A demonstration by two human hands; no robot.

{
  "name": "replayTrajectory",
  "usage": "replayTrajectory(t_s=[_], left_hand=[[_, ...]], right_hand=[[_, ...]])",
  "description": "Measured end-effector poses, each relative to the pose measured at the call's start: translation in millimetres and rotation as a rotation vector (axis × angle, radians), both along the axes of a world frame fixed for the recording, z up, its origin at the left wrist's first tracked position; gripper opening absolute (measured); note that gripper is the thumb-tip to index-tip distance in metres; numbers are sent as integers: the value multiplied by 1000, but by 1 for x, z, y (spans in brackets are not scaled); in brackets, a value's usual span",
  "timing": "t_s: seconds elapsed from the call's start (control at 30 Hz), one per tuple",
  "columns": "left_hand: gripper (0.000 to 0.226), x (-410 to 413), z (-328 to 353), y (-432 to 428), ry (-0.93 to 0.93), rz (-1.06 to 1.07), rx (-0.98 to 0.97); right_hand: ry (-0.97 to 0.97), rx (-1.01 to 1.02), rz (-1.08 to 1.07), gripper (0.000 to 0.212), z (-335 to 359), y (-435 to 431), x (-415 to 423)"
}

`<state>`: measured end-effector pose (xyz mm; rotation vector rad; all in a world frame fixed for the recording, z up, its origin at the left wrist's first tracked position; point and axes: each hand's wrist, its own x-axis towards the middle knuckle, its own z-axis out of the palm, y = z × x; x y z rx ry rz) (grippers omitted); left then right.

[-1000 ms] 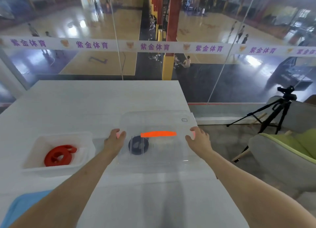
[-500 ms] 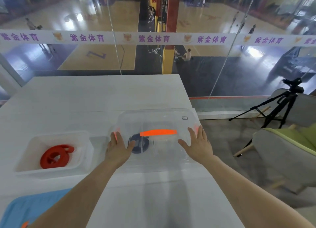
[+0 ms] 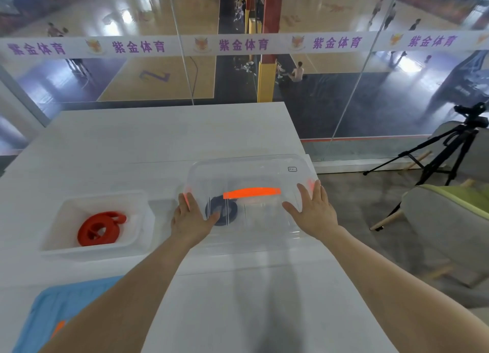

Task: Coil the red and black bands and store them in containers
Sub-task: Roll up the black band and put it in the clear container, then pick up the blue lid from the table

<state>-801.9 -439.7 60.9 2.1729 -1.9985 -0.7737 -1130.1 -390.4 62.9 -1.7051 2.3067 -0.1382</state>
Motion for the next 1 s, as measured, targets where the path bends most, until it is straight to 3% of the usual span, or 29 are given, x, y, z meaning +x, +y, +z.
replayTrajectory(t_s=[0.17,0.43,0.6,0.77,1.0], left_hand=[[110,5,10,-3,12,-11,54],[73,33,28,67,11,-117,-342],[66,97,13,113,-52,-101,-378],[63,192,-7,140,-63,-51,-311],[63,335,-42,161,-72,-34,-141]], right_hand=[[33,33,-10,85,5,0,4],[61,-344,176,54,26,30,103],[-15,-511,294,46,29,52,203],[-40,-412,395,43,8,76,308],[-55,-169,372,44,-35,109,443]])
